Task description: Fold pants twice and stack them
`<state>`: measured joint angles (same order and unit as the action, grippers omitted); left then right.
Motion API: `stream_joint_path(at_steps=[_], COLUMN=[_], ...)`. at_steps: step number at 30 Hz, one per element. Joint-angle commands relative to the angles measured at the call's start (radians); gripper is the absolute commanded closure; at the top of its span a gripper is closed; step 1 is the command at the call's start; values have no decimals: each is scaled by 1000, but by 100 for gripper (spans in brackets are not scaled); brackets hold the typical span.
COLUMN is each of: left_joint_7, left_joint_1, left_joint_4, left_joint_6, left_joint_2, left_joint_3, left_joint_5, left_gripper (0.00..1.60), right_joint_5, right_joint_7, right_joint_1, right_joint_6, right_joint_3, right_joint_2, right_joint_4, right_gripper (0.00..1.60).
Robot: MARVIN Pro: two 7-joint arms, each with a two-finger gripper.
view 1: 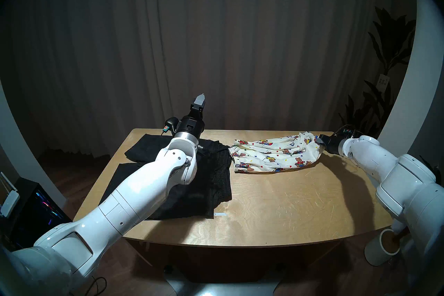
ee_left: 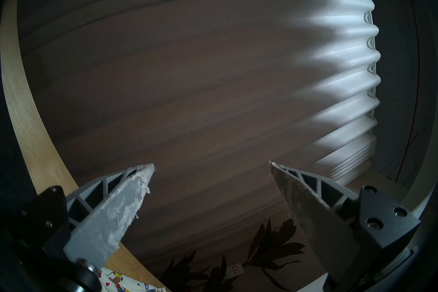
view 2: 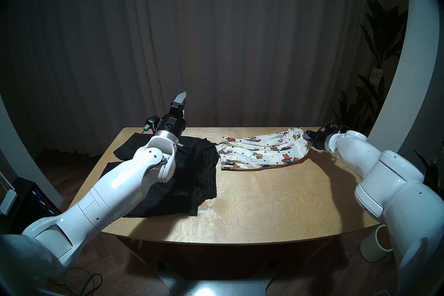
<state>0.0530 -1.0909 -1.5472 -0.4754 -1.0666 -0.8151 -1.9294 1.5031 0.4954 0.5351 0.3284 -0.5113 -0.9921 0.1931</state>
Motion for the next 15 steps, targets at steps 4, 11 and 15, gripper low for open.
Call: stream_joint_path(at_steps=[4,11,15], left_joint_7=[12,12,13], left_joint_1=[11,9,7], left_joint_4=[-25,-26,-28], left_joint_6=[-3,-8,-12], left_joint_2=[-1,5,9], left_joint_3=[-13,-16,-18], left_joint_5=[-8,-26,-33], left_gripper=[0,0,0], right_joint_5=[-63,-138,-156], right_joint_7=[10,31,43], right_joint_1=[-83,-105,-113], right_joint_6=[-44,-84,-93], right_joint_3=[47,104,118], right_joint_2=[-25,-48,-55], right_joint_4=[27,37,40], right_gripper=[160,160,160])
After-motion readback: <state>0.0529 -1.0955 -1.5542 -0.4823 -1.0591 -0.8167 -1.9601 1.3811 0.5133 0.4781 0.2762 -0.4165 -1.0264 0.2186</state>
